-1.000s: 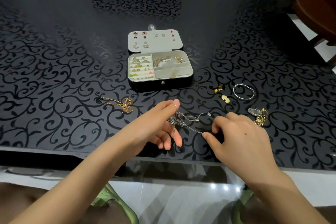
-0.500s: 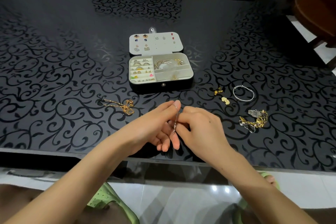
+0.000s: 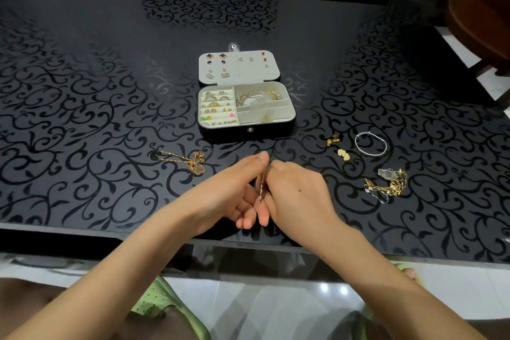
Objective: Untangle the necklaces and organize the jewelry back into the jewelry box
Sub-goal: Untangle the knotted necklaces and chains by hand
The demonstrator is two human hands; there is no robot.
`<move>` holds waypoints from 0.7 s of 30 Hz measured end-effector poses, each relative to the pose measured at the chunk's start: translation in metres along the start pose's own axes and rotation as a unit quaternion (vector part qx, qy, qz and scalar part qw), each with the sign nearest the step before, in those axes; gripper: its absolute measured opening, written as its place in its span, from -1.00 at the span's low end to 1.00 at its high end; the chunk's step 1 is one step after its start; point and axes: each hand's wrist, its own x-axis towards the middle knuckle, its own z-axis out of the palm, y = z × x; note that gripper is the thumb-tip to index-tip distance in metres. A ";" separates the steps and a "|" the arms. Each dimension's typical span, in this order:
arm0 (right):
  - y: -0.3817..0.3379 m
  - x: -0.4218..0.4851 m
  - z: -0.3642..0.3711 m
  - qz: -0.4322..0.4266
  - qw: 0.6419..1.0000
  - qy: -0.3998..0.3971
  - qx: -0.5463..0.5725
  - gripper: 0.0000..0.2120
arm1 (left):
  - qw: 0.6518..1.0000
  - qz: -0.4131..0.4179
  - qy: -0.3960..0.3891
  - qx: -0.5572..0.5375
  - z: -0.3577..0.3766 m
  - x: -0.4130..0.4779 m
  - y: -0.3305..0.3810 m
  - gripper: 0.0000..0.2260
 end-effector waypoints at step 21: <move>0.048 -0.041 -0.037 0.062 0.893 -0.116 0.430 -0.88 | 0.999 -0.021 0.022 -0.018 -0.013 -0.001 0.003 -0.53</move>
